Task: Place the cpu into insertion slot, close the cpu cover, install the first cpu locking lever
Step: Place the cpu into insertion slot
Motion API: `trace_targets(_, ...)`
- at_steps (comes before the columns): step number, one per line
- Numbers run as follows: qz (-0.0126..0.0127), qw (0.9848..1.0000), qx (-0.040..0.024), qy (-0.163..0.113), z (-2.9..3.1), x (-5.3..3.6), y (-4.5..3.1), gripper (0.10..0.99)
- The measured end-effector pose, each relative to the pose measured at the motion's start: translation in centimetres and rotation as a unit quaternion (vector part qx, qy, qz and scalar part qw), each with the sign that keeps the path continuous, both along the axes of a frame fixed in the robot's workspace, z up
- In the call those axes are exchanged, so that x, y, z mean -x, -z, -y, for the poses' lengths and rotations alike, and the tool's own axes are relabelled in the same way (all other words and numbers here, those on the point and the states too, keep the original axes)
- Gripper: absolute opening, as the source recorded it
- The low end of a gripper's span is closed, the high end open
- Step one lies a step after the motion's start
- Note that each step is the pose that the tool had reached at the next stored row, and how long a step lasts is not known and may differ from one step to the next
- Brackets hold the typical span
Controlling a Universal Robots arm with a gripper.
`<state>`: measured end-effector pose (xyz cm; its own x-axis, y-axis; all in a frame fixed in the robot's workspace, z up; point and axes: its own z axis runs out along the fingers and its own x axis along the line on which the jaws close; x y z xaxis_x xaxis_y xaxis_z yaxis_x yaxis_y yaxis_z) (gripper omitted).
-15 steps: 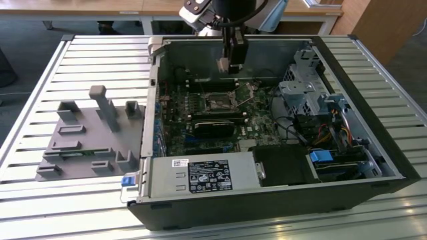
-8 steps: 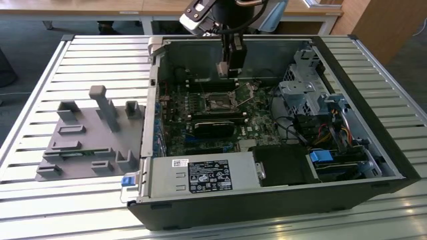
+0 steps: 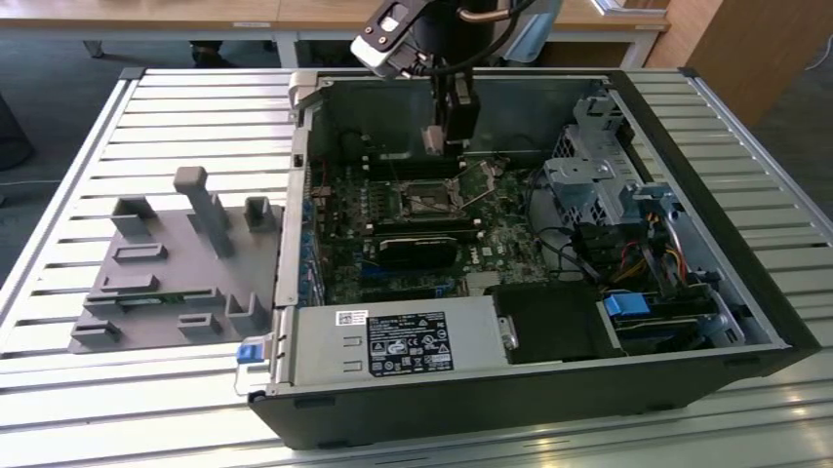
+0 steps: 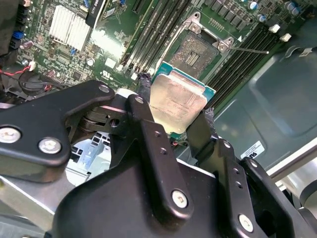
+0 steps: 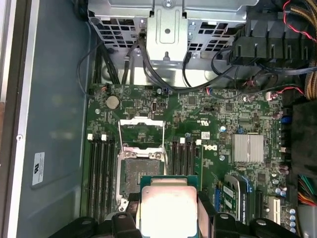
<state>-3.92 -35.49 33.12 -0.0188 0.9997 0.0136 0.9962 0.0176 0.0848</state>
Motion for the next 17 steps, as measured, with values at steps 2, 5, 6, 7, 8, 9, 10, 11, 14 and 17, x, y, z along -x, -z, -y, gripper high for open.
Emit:
trace_targets(2,0.0,1.0,0.0,0.0,0.0,0.0,0.11,0.537)
trace_targets(5,-0.0001,1.0,0.0,0.0,0.0,0.0,0.25,0.537)
trace_targets(6,-0.0001,1.0,0.0,0.0,0.0,0.0,0.3,0.537)
trace_targets(7,-0.0004,1.0,0.0,0.0,0.0,0.01,0.35,0.537)
trace_targets(8,-0.0012,1.0,0.0001,0.0,0.0,0.0,0.45,0.537)
trace_targets(9,-0.0014,1.0,0.0001,0.0,0.0,0.0,0.5,0.537)
trace_targets(10,-0.0014,1.0,0.0001,0.0,0.0,0.0,0.56,0.537)
trace_targets(11,-0.0014,1.0,0.0,0.0,0.0,0.0,0.62,0.537)
trace_targets(14,-0.0014,1.0,0.0,0.0,0.0,0.0,0.87,0.537)
trace_targets(17,-0.0014,1.0,0.0,0.0,-0.01,0.01,1.32,0.537)
